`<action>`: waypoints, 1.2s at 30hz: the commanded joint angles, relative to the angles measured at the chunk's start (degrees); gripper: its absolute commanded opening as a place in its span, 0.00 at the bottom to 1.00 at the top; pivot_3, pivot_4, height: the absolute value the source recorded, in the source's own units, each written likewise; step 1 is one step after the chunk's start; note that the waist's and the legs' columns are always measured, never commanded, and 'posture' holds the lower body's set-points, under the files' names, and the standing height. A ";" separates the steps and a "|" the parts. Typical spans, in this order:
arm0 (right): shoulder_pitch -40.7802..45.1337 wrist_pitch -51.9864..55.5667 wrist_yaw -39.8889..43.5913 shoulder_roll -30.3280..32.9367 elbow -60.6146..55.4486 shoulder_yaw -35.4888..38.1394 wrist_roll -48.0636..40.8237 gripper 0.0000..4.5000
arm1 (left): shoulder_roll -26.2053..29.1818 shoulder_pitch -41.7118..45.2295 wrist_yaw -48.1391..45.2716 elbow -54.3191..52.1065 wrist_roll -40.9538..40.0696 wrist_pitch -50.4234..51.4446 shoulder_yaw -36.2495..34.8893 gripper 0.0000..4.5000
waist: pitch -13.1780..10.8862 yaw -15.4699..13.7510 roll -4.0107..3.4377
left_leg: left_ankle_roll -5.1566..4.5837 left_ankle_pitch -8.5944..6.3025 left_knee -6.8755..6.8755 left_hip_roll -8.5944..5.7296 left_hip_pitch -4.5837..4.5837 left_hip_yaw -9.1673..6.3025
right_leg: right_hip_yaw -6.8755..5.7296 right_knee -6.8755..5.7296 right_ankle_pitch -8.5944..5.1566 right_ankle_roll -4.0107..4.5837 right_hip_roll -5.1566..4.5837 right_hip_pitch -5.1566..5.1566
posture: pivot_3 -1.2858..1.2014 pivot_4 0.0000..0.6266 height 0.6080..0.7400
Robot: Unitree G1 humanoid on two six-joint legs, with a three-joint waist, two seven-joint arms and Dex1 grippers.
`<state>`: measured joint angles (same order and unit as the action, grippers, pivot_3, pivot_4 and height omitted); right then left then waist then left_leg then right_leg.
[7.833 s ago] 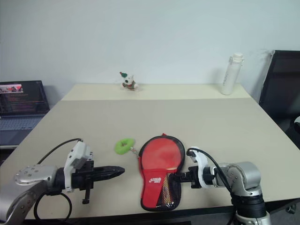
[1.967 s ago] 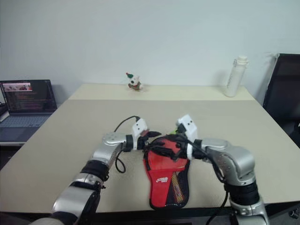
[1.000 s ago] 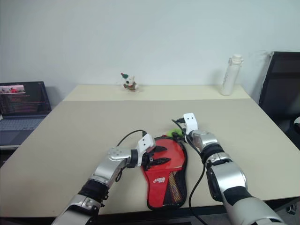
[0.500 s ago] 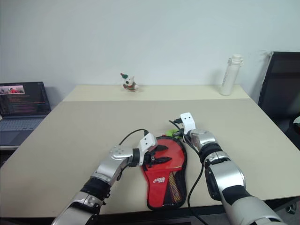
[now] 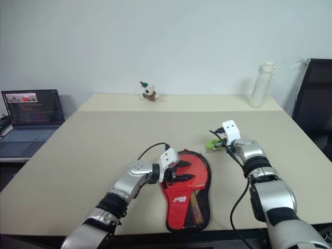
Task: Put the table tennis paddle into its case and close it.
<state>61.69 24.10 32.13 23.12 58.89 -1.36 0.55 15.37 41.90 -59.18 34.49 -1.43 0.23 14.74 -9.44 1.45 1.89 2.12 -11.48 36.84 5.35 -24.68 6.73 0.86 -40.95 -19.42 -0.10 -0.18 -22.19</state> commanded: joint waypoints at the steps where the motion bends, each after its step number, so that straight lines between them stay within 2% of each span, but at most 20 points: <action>1: -4.69 7.16 4.47 5.65 -13.04 -0.74 0.19 0.01 | -0.16 -1.33 -1.04 3.44 2.52 0.35 2.67 0.62 | 0.05 -0.12 -0.11 | 0.00 0.00 0.00 -0.02 0.00 -0.01 | 0.00 0.02 0.00 0.00 0.00 0.00 | 0.52 0.24 1.00; 8: -21.99 25.53 14.87 15.41 -47.59 -2.69 -4.20 0.01 | -1.27 1.08 -1.79 6.44 2.12 -0.59 2.68 0.62 | 0.23 -1.21 -0.40 | -0.04 -0.02 0.00 -0.14 -0.01 -0.12 | -0.03 0.08 -0.02 -0.04 0.03 0.09 | 0.52 0.24 1.00; 14: -31.23 33.45 21.57 24.16 -64.22 -2.43 -10.19 0.01 | -2.15 2.83 -1.86 9.15 2.65 -2.03 2.85 0.62 | 0.28 -1.43 -0.49 | -0.21 -0.11 0.00 -0.66 -0.01 -0.28 | -0.02 0.10 -0.04 -0.08 0.10 0.11 | 0.52 0.24 1.00; 18: -40.33 37.26 27.48 31.00 -75.60 -2.36 -16.54 0.01 | -2.64 3.41 -2.11 10.24 2.88 -2.88 3.13 0.62 | 0.30 -1.54 -0.47 | -0.39 -0.22 0.01 -0.75 -0.02 -0.37 | -0.06 0.23 -0.09 -0.16 0.05 0.24 | 0.52 0.24 1.00; 28: -57.33 40.37 31.73 39.55 -95.34 1.12 -29.03 0.01 | -3.95 4.57 -2.04 12.19 3.36 -4.16 3.31 0.62 | 0.33 -1.53 -0.47 | -0.68 -0.40 0.01 -0.77 0.04 -0.74 | -0.38 0.99 -0.01 -0.35 0.01 0.87 | 0.52 0.24 1.00; 36: -68.65 39.99 33.82 44.46 -104.24 6.69 -36.76 0.01 | -4.38 4.74 -2.36 12.67 3.64 -4.51 3.17 0.62 | 0.35 -1.38 -0.43 | -0.80 -0.49 0.02 -0.83 -0.05 -0.95 | -0.44 1.25 -0.03 -0.52 -0.06 1.03 | 0.52 0.24 1.00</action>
<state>-6.44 64.38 65.01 66.55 -42.96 2.49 -34.06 11.06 47.76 -61.41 45.28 -0.10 -4.61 16.06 -9.09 0.07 1.46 1.31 -11.97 36.87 4.50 -24.72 5.77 0.43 -39.72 -19.55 -0.82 -0.24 -21.17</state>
